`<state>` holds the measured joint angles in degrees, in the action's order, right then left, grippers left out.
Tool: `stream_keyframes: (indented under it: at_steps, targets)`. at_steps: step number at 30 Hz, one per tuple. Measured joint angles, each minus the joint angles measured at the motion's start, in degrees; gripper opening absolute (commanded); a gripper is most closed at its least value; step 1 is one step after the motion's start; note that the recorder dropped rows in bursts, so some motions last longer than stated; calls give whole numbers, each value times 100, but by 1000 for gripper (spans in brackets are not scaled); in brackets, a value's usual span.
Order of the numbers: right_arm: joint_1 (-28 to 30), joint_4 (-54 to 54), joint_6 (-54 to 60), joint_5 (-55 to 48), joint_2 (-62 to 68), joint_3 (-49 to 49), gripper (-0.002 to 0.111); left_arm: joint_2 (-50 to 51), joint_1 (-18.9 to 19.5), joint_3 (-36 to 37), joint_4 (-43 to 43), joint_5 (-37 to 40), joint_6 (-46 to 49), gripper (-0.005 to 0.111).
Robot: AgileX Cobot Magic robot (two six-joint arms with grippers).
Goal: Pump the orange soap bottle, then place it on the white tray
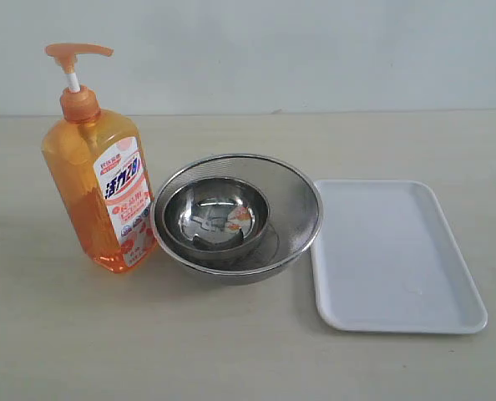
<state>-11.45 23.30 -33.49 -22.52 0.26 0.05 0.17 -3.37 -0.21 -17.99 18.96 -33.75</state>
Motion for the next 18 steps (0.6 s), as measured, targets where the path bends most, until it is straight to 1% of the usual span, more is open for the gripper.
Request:
stream_keyframes:
  at_steps: [8,11,13,16,18]
  targets:
    - [0,0,0,13,0,0,0,0,0,0,0,0,-19,108]
    - [0,0,0,13,0,0,0,0,0,0,22,-238,-125,108]
    - [0,0,0,13,0,0,0,0,0,0,22,-704,-150,108]
    - [0,0,0,13,0,0,0,0,0,-13,36,-1639,-294,108]
    - [0,0,0,13,0,0,0,0,0,-51,49,-2535,-459,108]
